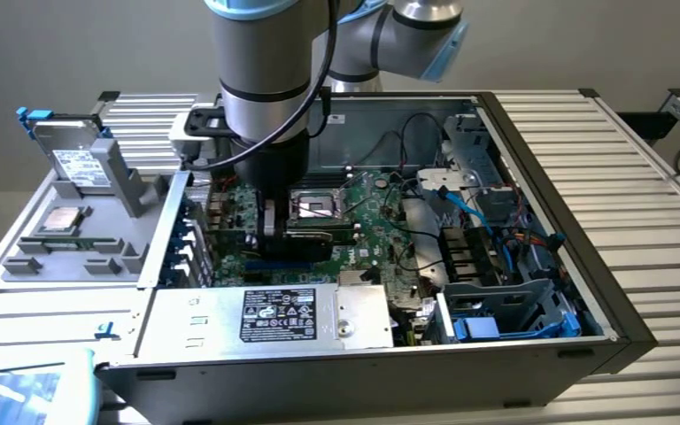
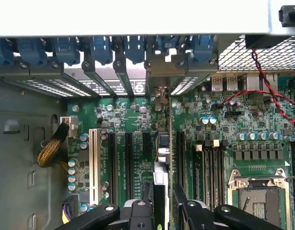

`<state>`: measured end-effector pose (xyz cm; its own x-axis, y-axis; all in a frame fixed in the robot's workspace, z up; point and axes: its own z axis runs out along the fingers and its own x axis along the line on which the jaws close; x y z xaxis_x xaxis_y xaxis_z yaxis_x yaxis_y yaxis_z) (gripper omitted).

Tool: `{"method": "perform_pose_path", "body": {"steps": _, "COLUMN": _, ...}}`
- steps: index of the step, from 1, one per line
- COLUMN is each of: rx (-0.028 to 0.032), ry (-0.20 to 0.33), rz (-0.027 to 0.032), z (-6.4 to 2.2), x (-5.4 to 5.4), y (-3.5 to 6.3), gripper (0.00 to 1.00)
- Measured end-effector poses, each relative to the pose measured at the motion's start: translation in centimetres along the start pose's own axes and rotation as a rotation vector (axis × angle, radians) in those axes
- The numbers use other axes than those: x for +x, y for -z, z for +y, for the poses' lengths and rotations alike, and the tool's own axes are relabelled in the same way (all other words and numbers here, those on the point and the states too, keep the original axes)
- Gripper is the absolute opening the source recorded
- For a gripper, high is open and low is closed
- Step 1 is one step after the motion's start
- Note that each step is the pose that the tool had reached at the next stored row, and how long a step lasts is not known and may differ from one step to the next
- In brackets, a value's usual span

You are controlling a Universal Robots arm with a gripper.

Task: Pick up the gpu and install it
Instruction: 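Insert the gpu into the slot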

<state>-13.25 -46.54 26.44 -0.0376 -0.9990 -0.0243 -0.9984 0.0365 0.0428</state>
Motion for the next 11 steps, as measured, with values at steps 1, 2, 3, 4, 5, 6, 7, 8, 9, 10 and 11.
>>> {"method": "perform_pose_path", "body": {"steps": 1, "rx": 0.0000, "ry": 0.000, "rz": 0.0016, "z": 0.00, "x": 0.00, "y": -0.04, "gripper": 0.27}}
{"method": "perform_pose_path", "body": {"steps": 2, "rx": -0.0001, "ry": 0.000, "rz": 0.0026, "z": 0.00, "x": 0.00, "y": -0.06, "gripper": 0.27}}
{"method": "perform_pose_path", "body": {"steps": 3, "rx": -0.0002, "ry": 0.001, "rz": 0.0029, "z": 0.01, "x": 0.01, "y": -0.05, "gripper": 0.27}}
{"method": "perform_pose_path", "body": {"steps": 4, "rx": -0.0001, "ry": 0.001, "rz": 0.0030, "z": 0.01, "x": 0.01, "y": -0.05, "gripper": 0.27}}
{"method": "perform_pose_path", "body": {"steps": 5, "rx": -0.0002, "ry": 0.001, "rz": 0.0030, "z": 0.01, "x": 0.01, "y": -0.05, "gripper": 0.27}}
{"method": "perform_pose_path", "body": {"steps": 6, "rx": -0.0001, "ry": 0.001, "rz": 0.0028, "z": 0.01, "x": 0.00, "y": -0.06, "gripper": 0.27}}
{"method": "perform_pose_path", "body": {"steps": 7, "rx": 0.0000, "ry": 0.001, "rz": 0.0028, "z": 0.01, "x": 0.00, "y": -0.06, "gripper": 0.27}}
{"method": "perform_pose_path", "body": {"steps": 8, "rx": -0.0001, "ry": 0.001, "rz": 0.0028, "z": 0.01, "x": 0.00, "y": -0.06, "gripper": 0.27}}
{"method": "perform_pose_path", "body": {"steps": 9, "rx": 0.0000, "ry": 0.001, "rz": 0.0028, "z": 0.01, "x": 0.00, "y": -0.08, "gripper": 0.27}}
{"method": "perform_pose_path", "body": {"steps": 10, "rx": 0.0002, "ry": 0.001, "rz": 0.0025, "z": 0.00, "x": 0.00, "y": -0.15, "gripper": 0.27}}
{"method": "perform_pose_path", "body": {"steps": 11, "rx": 0.0001, "ry": 0.001, "rz": 0.0025, "z": 0.00, "x": 0.00, "y": -0.22, "gripper": 0.27}}
